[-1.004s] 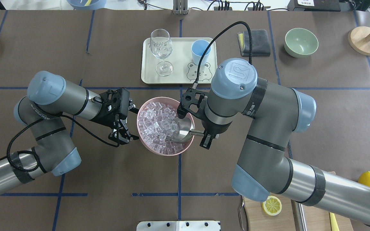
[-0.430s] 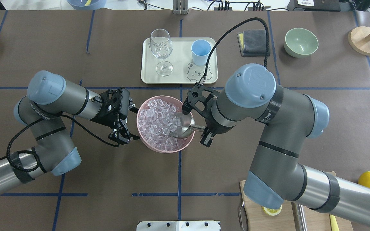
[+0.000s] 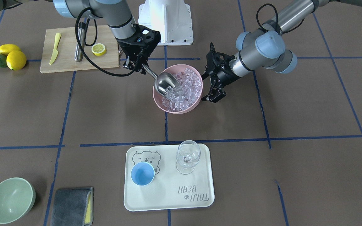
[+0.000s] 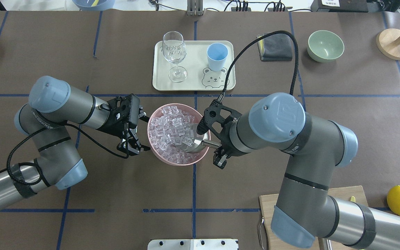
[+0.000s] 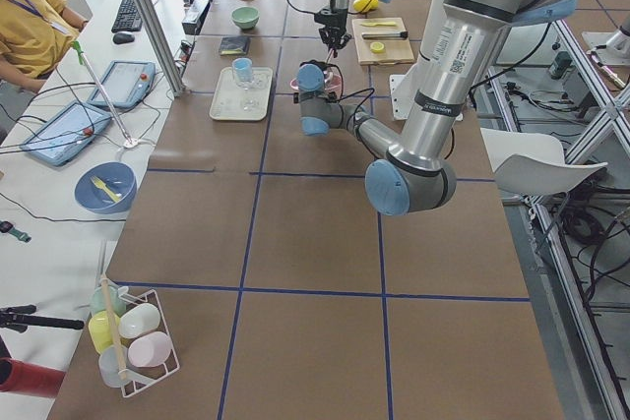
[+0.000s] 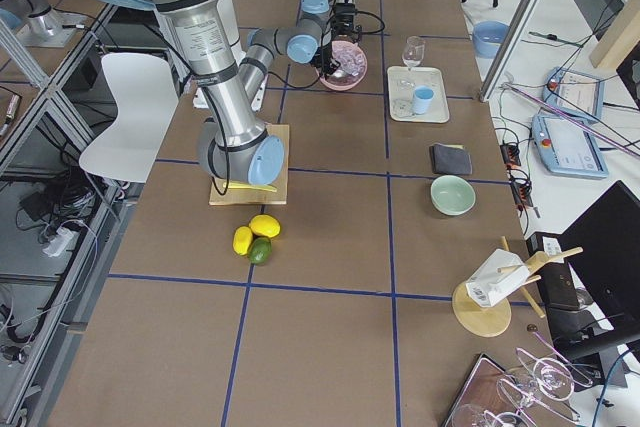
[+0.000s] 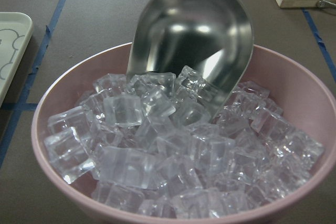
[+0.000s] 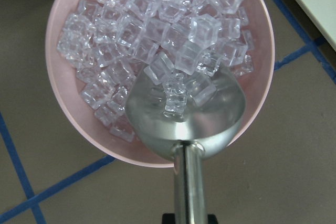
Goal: Put ice in cup with scoop
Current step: 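Drag the scoop through the ice while the left gripper tilts the pink bowl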
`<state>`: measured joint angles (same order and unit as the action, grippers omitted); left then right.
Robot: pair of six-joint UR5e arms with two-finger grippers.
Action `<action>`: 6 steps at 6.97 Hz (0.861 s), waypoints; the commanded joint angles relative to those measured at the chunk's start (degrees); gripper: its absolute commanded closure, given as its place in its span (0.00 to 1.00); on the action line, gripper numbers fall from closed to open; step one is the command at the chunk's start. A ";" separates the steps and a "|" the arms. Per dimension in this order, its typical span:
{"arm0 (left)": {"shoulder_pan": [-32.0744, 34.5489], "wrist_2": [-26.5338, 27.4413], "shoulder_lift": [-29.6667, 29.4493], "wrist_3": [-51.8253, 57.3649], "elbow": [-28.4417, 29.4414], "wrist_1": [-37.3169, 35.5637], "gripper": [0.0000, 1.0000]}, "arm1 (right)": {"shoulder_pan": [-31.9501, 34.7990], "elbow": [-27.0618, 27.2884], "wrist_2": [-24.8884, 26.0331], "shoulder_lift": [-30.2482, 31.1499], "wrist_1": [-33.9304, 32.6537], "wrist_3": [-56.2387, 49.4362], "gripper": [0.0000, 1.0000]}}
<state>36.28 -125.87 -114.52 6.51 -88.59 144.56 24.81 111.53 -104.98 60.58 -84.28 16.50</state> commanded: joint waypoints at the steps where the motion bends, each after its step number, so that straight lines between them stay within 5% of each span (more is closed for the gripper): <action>1: 0.28 0.01 0.00 0.00 0.00 -0.07 0.00 | -2.13 0.35 3.20 1.47 4.38 3.18 1.00; 3: 0.37 0.01 0.00 0.00 0.00 -0.07 0.00 | -1.96 0.36 3.29 4.97 11.38 4.15 1.00; 6: 0.63 -0.08 0.00 0.00 -0.18 -0.07 0.00 | -1.87 2.11 3.11 5.69 11.95 4.15 1.00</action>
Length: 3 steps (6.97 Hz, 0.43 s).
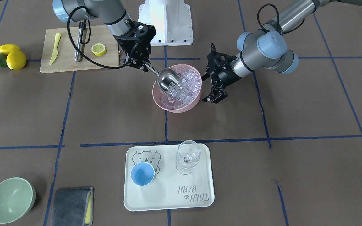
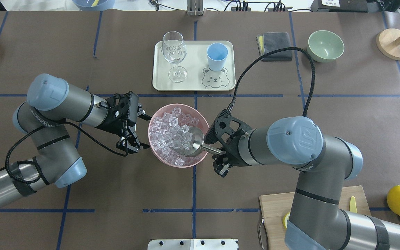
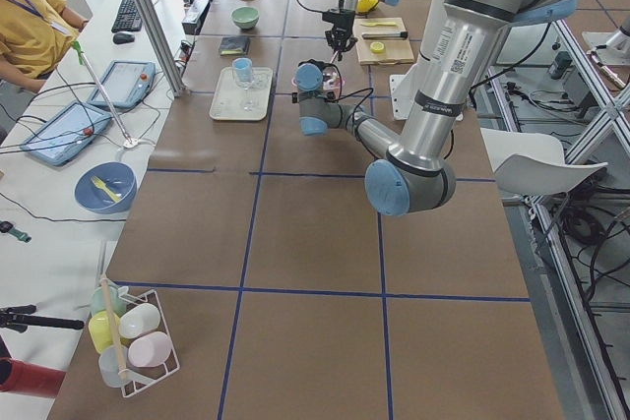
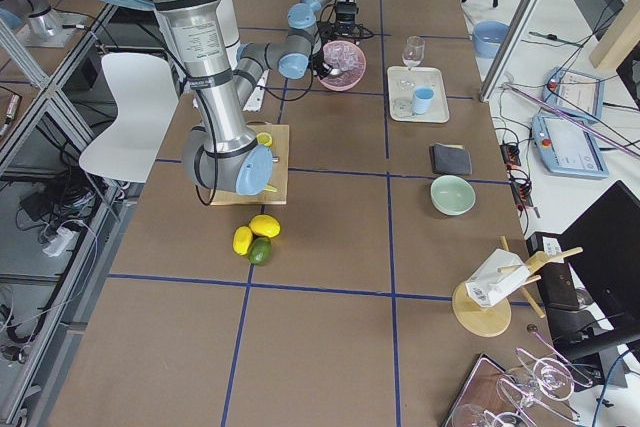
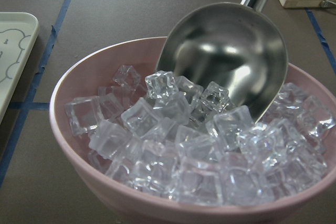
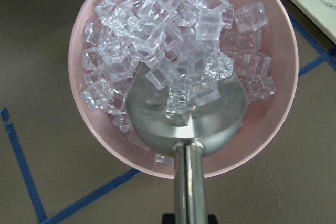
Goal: Put ice in cup with scoop
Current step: 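Drag the scoop through the ice while the left gripper tilts the pink bowl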
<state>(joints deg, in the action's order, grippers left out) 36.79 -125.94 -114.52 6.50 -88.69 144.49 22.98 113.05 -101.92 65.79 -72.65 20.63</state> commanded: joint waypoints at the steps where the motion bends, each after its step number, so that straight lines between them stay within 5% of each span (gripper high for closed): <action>1: 0.30 -0.09 0.00 0.00 -0.17 0.00 0.00 | 0.57 0.86 -0.12 0.74 3.10 0.46 1.00; 3: 1.78 -1.92 0.09 0.00 -0.17 0.00 0.00 | 0.40 0.69 -0.29 3.98 10.12 3.35 1.00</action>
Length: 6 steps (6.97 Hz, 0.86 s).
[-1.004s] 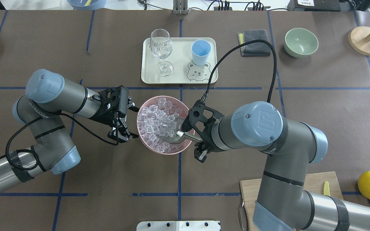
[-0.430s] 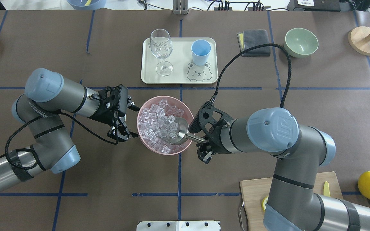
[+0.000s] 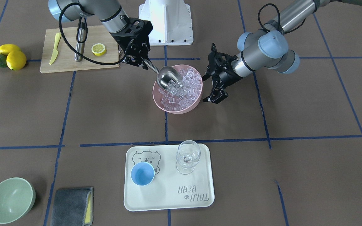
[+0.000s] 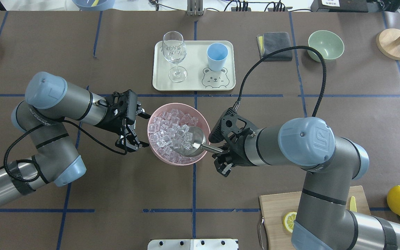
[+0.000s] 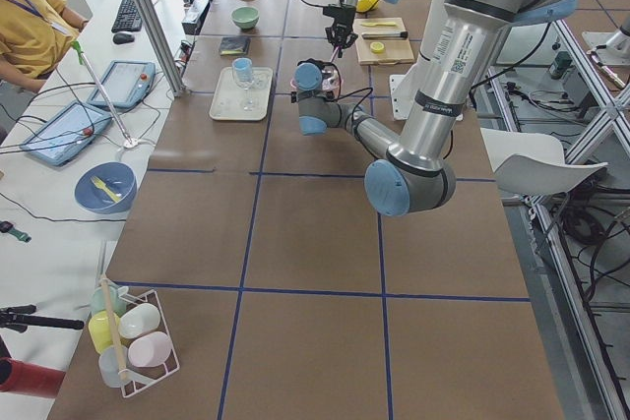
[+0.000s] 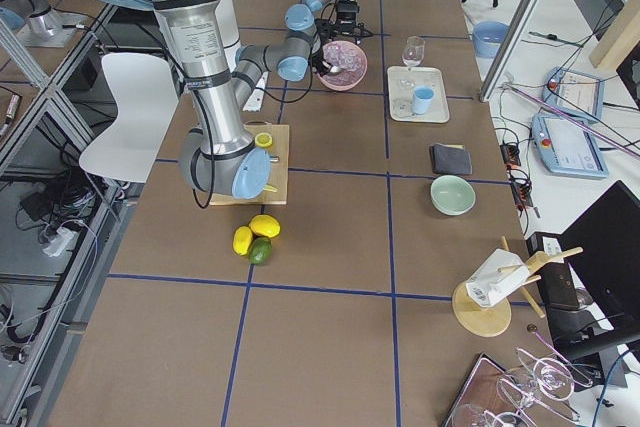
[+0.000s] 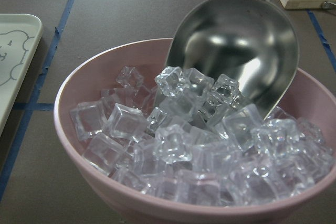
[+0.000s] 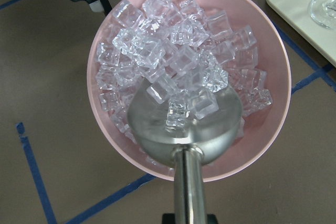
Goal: Put ice in cup with scoop
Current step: 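Drag the scoop through the ice while the left gripper tilts the pink bowl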
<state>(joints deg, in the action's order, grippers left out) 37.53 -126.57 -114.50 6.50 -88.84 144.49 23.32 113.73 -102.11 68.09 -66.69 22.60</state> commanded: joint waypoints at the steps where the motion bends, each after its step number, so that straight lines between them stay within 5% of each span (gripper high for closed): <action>1: 2.10 -2.87 1.02 0.00 -0.37 0.00 0.00 | 0.06 -0.26 -0.02 3.26 7.68 2.79 1.00; 4: 2.72 -3.24 1.74 0.00 -1.08 0.00 0.00 | -0.03 -0.52 0.15 4.85 12.18 5.17 1.00; 6: 3.25 -3.24 1.82 0.09 -0.99 0.00 0.00 | -0.12 -5.50 0.41 4.86 21.10 7.98 1.00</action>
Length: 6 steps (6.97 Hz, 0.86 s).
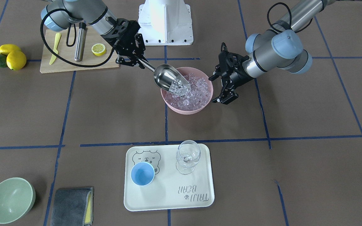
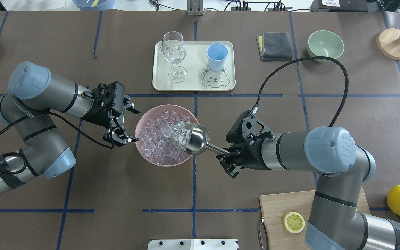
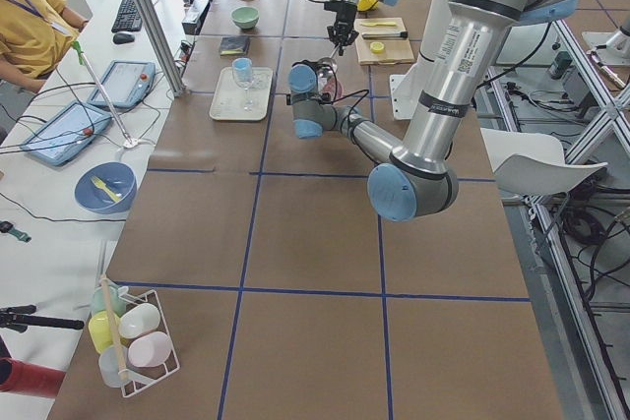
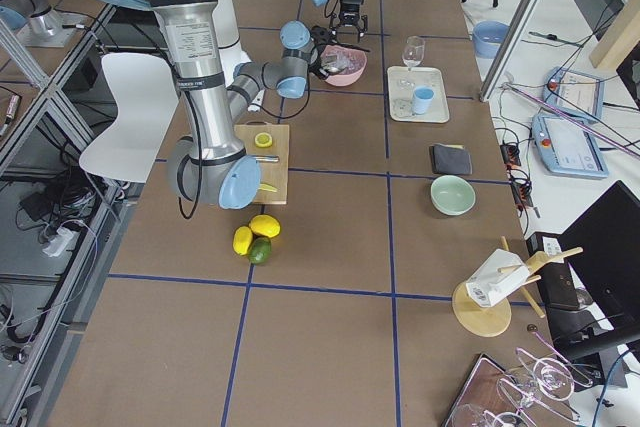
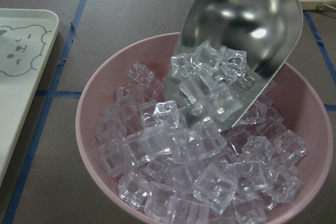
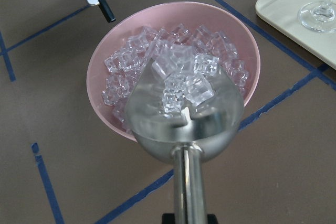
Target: Put ice in cup with scoop
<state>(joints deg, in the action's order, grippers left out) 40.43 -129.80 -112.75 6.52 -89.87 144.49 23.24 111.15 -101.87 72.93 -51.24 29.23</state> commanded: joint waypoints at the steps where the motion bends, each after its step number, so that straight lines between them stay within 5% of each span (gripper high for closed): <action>1: 0.26 -0.02 -0.01 0.07 0.05 0.00 0.00 | -0.12 -3.31 0.27 0.02 7.54 2.67 1.00; 6: 0.52 -0.02 -0.01 0.07 0.05 0.00 0.00 | -0.04 -3.22 1.32 0.02 12.28 6.45 1.00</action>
<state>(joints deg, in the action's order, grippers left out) 40.80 -129.81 -112.76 6.59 -89.83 144.49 23.17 108.17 -101.27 72.73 -41.47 34.90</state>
